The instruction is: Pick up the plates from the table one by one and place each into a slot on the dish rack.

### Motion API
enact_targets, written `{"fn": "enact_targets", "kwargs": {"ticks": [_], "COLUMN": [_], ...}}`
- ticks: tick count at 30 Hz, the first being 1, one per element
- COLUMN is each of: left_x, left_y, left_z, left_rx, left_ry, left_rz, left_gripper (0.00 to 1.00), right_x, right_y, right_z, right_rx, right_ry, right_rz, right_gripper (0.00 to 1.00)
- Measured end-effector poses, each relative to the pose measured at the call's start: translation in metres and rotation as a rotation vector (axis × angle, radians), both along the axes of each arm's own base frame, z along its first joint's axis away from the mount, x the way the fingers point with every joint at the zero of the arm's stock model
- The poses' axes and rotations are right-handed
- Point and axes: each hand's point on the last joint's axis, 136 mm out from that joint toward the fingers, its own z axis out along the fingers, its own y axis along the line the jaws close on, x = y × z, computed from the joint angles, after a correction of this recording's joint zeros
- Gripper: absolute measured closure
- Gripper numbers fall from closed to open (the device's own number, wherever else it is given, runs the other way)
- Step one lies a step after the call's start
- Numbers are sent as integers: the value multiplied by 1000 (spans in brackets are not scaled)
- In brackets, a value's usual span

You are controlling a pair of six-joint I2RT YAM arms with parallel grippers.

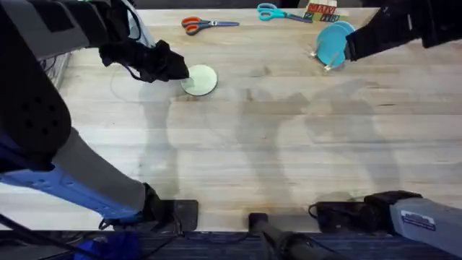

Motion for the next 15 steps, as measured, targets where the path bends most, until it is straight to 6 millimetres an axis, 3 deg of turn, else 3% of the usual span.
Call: {"fn": "enact_targets", "kwargs": {"ticks": [15], "left_x": [1], "left_y": [11], "left_z": [-3], "left_rx": [21], "left_ry": [2], "left_rz": [24], "left_gripper": [960], "right_x": [0], "right_y": [0], "right_z": [0], "right_rx": [0], "right_ry": [0], "right_rz": [0], "right_gripper": [8]}}
